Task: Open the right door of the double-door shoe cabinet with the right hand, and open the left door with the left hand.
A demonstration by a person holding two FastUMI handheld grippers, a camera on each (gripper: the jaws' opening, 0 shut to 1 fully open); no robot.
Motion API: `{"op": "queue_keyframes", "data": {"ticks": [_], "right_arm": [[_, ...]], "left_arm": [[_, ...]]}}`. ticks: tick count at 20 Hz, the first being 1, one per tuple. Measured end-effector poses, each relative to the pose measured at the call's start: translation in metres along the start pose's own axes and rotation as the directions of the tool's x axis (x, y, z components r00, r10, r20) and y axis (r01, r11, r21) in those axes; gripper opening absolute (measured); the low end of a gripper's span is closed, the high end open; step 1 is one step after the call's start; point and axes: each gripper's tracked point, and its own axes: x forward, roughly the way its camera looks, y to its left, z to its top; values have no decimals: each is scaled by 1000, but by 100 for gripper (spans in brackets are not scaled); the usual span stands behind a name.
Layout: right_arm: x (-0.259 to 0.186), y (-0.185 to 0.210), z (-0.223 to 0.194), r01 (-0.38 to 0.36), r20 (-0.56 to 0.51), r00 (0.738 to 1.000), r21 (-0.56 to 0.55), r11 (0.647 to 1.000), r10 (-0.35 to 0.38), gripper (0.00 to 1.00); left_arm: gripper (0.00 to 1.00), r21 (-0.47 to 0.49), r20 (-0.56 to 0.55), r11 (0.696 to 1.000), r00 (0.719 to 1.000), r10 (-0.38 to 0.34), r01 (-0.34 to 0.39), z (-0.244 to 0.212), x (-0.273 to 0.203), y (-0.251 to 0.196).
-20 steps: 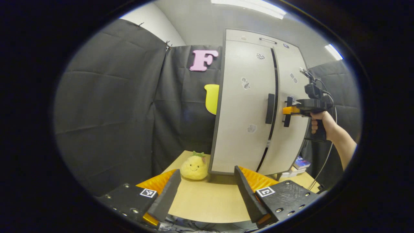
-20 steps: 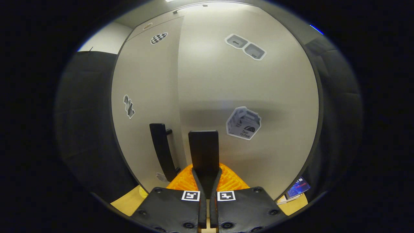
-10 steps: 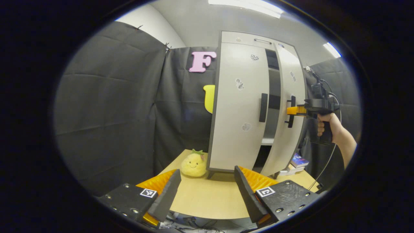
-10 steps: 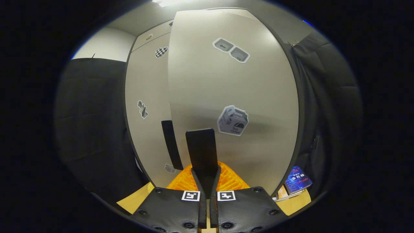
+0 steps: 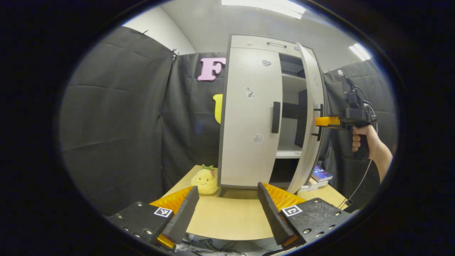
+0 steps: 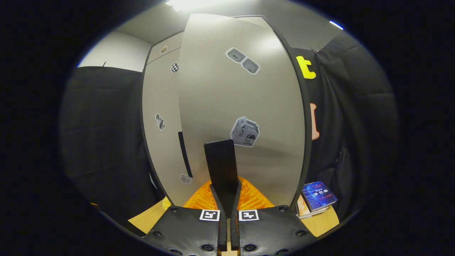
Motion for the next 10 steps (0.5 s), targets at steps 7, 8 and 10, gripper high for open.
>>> {"op": "queue_keyframes", "data": {"ticks": [7,8,10], "right_arm": [[-31,-23,-2,19,13,1000,19,1000,-19,2],[-36,-27,-2,25,14,1000,25,999,-25,2],[-40,-33,-1,37,5,999,35,999,-37,1]], "left_arm": [[95,-37,-16,999,999,-36,36,-5,15,-12],[94,-39,-21,999,999,-40,39,-6,16,-13],[95,-50,-33,998,998,-46,44,-10,21,-15]]}}
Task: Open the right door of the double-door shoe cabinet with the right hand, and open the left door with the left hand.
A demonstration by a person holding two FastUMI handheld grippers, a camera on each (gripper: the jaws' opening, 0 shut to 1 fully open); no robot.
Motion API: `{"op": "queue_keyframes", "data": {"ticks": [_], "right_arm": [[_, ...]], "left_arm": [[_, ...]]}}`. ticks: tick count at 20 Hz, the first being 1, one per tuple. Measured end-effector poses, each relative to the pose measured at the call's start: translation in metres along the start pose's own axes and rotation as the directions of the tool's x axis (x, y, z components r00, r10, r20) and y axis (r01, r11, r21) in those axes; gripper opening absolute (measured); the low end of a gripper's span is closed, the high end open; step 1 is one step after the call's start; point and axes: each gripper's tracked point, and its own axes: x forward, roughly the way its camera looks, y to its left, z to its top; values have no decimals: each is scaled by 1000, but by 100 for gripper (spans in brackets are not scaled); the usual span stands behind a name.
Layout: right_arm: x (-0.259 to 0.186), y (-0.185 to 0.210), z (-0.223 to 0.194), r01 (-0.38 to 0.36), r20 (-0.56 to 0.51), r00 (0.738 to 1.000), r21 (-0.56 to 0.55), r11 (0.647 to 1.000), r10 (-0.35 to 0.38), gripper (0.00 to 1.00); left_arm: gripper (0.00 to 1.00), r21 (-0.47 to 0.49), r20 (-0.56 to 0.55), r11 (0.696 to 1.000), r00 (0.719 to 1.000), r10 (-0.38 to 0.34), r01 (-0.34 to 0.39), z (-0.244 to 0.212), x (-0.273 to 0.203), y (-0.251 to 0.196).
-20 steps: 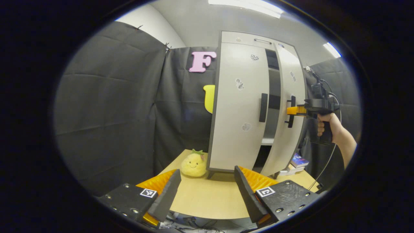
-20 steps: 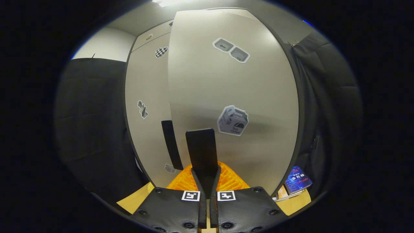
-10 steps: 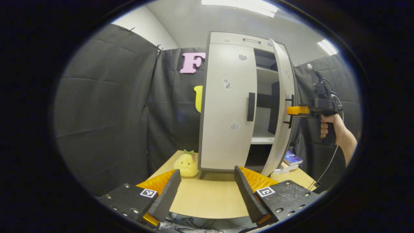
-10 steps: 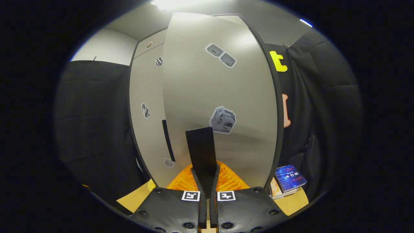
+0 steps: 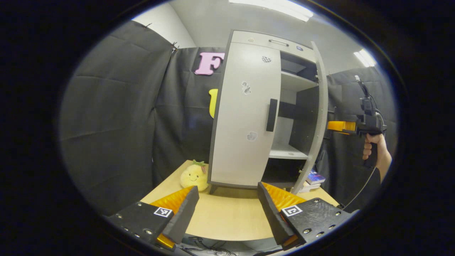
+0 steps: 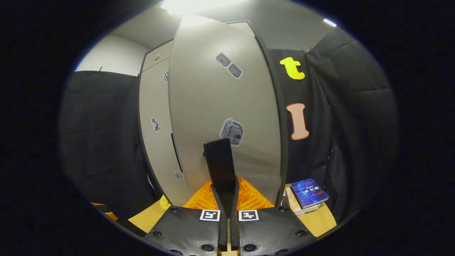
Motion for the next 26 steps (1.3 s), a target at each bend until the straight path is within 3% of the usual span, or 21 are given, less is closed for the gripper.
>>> {"op": "queue_keyframes", "data": {"ticks": [1,2,3,15,18,19,23,26], "right_arm": [[-2,-3,-1,7,-7,1000,5,1000,-7,5],[-5,-6,-1,15,-7,1000,5,1000,-15,1],[-10,-12,0,23,-6,1000,3,1000,-23,5],[-34,-54,3,85,3,996,105,991,-85,4],[-35,-80,4,107,6,994,116,987,-109,8],[-37,-85,4,114,7,993,120,986,-116,4],[-46,-130,10,185,25,981,162,969,-191,4],[-40,-129,9,68,34,996,272,960,-81,4]], "left_arm": [[95,-6,-9,1000,1000,-7,7,-2,3,-2],[95,-12,-20,1000,1000,-11,11,-5,6,-4],[95,-14,-28,1000,999,-15,15,-6,10,-6],[94,-21,-68,999,997,-41,40,-17,29,-10],[95,14,-53,998,997,-54,55,-14,29,-15],[95,22,-49,998,997,-63,64,-13,29,-17],[94,21,-54,995,994,-96,97,-16,35,-26],[94,37,-54,994,993,-105,107,-14,35,-27]]}}
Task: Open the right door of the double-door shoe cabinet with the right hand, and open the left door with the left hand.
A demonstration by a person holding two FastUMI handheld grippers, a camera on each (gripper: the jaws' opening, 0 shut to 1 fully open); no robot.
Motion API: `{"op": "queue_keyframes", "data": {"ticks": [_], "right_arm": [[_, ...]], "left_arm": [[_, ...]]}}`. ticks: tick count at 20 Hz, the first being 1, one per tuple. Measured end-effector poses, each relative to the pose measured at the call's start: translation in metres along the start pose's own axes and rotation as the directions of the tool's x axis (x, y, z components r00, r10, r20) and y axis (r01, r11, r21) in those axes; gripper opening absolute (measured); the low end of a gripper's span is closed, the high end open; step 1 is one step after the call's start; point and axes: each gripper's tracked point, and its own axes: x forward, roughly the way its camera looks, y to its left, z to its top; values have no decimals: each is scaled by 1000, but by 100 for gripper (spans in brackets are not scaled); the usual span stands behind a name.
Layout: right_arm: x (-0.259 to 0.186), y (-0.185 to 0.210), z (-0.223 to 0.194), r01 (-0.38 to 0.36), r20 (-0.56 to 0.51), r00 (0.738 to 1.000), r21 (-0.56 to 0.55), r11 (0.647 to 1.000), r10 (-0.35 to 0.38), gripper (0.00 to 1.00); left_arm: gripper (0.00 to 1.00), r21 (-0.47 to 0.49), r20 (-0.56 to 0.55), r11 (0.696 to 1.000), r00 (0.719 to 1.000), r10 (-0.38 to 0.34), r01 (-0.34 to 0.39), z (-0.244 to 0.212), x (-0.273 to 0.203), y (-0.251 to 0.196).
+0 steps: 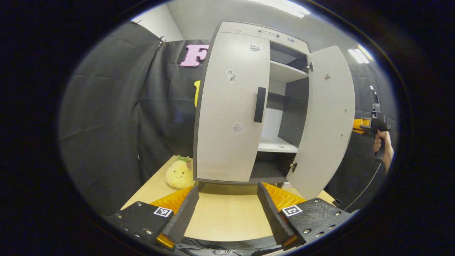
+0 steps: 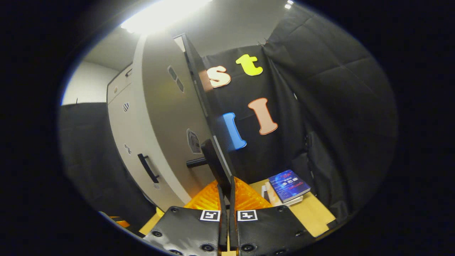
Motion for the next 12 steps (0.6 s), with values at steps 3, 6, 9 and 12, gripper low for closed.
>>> {"op": "queue_keyframes", "data": {"ticks": [3,6,9,12], "right_arm": [[-4,-5,4,-18,40,999,0,1000,18,0],[-5,-6,1,-3,50,999,-31,1000,5,4],[-6,-5,1,3,52,999,-18,1000,-3,4],[-9,-6,1,26,65,998,-38,999,-24,4]], "left_arm": [[94,11,7,1000,1000,15,-15,3,-4,4],[94,-5,6,1000,1000,31,-31,1,-8,14],[94,-8,6,999,999,44,-44,1,-9,25],[94,2,7,998,998,56,-56,1,-8,35]]}}
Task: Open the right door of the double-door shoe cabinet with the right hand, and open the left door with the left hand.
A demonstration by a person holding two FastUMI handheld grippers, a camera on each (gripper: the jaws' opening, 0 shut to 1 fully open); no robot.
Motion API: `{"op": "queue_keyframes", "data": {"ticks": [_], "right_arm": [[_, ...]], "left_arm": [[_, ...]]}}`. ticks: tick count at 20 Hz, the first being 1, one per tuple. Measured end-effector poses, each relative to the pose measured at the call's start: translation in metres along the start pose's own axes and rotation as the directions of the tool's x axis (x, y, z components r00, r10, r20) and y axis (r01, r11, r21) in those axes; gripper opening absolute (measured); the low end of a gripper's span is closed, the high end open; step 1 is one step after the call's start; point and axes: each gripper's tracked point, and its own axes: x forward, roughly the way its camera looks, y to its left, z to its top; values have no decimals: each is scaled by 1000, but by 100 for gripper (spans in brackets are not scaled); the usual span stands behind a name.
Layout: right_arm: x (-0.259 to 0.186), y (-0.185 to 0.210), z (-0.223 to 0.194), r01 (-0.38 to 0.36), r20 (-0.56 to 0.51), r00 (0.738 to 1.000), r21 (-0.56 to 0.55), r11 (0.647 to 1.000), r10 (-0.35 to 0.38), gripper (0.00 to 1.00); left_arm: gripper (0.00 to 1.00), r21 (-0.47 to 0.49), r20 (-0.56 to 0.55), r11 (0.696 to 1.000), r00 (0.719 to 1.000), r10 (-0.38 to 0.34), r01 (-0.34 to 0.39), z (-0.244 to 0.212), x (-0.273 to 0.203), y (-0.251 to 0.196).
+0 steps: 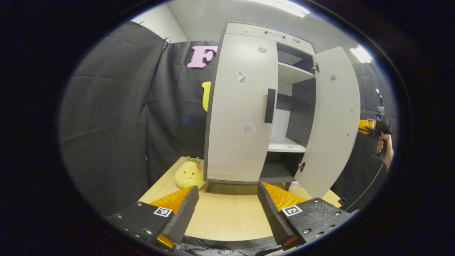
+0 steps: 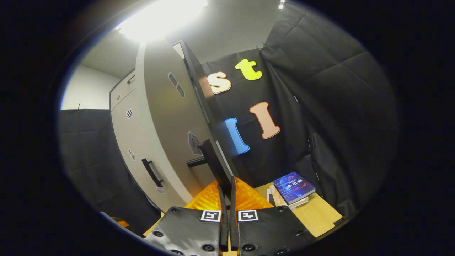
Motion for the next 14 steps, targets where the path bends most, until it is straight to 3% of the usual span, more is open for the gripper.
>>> {"op": "queue_keyframes", "data": {"ticks": [7,8,10,14], "right_arm": [[-29,-4,-11,21,-59,998,-15,1000,-22,4],[-38,-13,-9,45,-60,997,-26,999,-46,7],[-63,-40,0,127,-45,991,-22,992,-128,2],[-86,-103,42,328,76,941,15,944,-329,2]], "left_arm": [[94,13,5,1000,1000,-21,20,14,22,9],[94,23,15,999,999,-32,31,17,29,7],[94,41,36,998,998,-53,51,27,48,1],[95,41,54,993,993,-109,106,53,100,-31]]}}
